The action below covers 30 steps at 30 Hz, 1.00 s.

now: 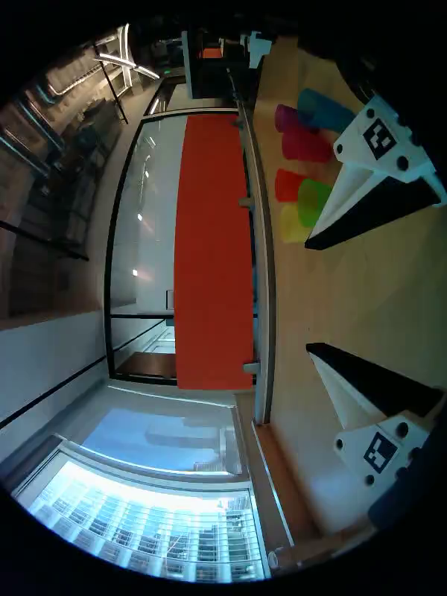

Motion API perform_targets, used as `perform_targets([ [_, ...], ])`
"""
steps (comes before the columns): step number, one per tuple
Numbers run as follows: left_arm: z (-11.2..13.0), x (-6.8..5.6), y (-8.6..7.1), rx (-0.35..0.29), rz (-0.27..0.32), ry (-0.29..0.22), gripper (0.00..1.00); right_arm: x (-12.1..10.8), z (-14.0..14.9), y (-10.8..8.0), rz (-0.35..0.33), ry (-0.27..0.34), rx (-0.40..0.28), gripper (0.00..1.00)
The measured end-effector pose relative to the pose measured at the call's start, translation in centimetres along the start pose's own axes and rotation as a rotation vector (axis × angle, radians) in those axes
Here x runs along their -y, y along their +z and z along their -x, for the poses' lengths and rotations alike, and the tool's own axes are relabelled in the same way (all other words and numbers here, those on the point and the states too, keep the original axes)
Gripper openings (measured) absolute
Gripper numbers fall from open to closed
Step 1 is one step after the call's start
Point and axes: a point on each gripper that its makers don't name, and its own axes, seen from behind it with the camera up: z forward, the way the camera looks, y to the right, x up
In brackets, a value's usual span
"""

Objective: Pour water

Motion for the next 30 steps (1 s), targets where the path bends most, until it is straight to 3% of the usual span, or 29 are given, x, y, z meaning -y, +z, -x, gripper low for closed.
perform_targets([
  [14, -0.2, 1.5, -0.1, 0.022, -0.046, -0.01, 0.92, 0.1, 0.0, 0.4, -0.014, -0.025, 0.026, 0.99],
  [23, -3.3, 1.9, 0.7, 0.033, -0.036, -0.021, 0.92, 0.5, -3.2, 0.6, -0.039, -0.051, 0.037, 0.99],
  [30, -7.2, 1.7, 1.1, 0.047, -0.005, -0.034, 0.93, 0.8, -7.0, 0.6, -0.068, -0.044, 0.059, 0.99],
])
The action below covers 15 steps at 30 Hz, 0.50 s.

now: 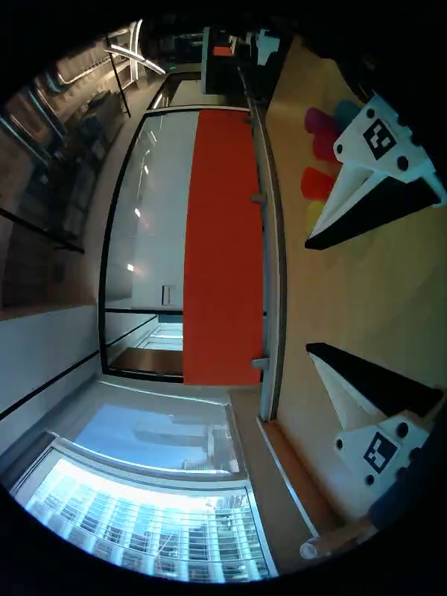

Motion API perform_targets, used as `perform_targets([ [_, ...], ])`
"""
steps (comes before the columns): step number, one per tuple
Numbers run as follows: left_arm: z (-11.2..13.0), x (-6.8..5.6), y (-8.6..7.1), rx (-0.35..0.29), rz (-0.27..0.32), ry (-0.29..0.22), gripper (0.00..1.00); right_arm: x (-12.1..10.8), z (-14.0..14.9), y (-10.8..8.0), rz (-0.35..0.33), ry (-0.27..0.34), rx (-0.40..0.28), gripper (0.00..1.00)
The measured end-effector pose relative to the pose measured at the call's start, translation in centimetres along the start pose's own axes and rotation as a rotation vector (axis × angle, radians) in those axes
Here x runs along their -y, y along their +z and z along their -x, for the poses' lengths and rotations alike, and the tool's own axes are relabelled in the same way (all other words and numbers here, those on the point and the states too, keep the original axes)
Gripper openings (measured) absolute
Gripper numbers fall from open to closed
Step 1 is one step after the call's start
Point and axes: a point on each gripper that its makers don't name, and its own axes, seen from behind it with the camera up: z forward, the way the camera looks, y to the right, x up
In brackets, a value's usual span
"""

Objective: Pour water

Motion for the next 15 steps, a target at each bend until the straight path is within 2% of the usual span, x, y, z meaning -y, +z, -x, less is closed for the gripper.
perform_targets([
  [9, -5.2, -0.3, -0.1, 0.002, 0.034, -0.021, 0.92, 0.4, -5.8, -0.4, -0.045, 0.034, -0.008, 0.99],
  [15, -8.4, -1.1, 0.1, -0.002, 0.072, -0.01, 0.92, 0.1, -9.3, -0.2, -0.065, 0.051, -0.013, 0.99],
])
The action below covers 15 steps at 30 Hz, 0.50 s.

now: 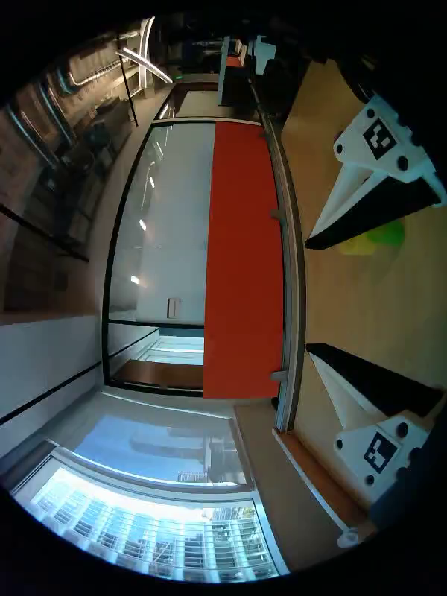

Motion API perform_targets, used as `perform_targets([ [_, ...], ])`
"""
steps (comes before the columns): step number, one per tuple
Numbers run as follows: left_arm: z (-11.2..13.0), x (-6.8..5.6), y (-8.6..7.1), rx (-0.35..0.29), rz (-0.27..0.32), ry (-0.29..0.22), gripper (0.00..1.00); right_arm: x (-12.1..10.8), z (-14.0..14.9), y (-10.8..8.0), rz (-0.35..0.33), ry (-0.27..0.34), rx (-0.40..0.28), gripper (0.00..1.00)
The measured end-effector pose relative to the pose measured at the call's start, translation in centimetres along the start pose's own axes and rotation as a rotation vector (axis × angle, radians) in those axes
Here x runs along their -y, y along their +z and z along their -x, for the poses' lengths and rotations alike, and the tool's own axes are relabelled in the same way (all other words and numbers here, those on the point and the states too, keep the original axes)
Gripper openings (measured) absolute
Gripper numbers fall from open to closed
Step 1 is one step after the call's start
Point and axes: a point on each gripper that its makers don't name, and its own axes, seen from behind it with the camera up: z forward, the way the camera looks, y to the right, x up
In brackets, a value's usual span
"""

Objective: Pour water

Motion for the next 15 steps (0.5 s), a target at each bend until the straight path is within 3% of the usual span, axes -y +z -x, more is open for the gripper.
perform_targets([
  [9, -3.6, -0.7, 0.7, -0.004, 0.034, 0.026, 0.93, 0.1, -3.6, 0.7, -0.023, -0.012, -0.014, 0.99],
  [15, -4.6, -1.5, 1.0, 0.002, 0.074, 0.024, 0.92, 0.8, -4.2, 0.5, -0.051, -0.01, -0.014, 0.99],
])
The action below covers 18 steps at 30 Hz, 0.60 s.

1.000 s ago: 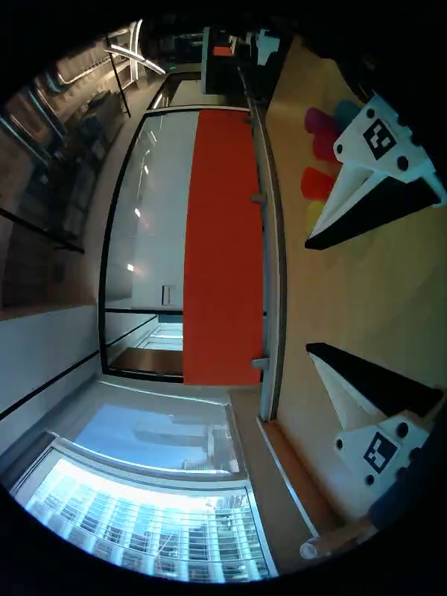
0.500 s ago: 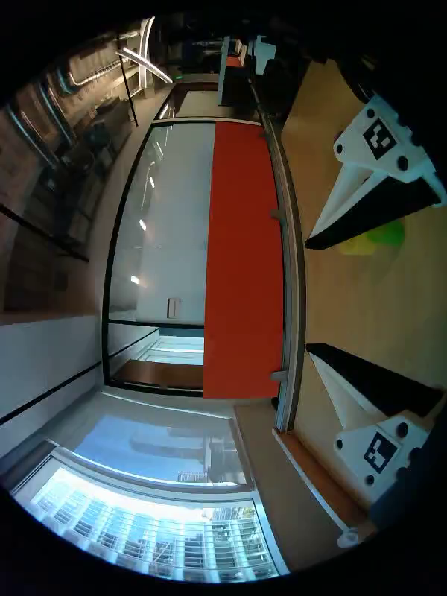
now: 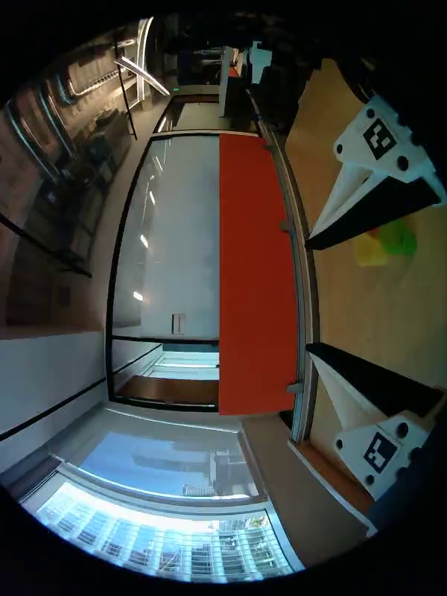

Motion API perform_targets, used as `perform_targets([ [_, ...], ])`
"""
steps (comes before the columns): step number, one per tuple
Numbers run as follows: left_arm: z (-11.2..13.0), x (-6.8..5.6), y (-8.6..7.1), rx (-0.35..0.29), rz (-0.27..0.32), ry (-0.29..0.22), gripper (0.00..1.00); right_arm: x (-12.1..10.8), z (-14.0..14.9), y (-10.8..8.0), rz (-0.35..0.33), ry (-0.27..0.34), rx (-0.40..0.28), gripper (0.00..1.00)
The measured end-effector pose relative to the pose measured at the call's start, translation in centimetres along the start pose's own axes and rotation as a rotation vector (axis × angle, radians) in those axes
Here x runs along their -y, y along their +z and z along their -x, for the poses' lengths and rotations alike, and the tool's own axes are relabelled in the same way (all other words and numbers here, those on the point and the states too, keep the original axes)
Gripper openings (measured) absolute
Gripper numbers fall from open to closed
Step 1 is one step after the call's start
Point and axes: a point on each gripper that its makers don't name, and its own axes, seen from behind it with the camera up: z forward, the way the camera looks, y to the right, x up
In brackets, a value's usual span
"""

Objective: Pour water

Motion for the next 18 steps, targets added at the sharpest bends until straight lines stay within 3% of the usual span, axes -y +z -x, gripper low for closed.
perform_targets([
  [8, -0.7, -1.3, 0.1, -0.001, 0.07, 0.014, 0.93, 1.3, 0.1, 0.0, -0.072, -0.026, 0.005, 0.99],
  [18, -0.7, -4.3, 0.4, 0.02, 0.202, -0.02, 0.93, 4.4, -0.3, -0.1, -0.199, -0.064, 0.001, 0.99],
])
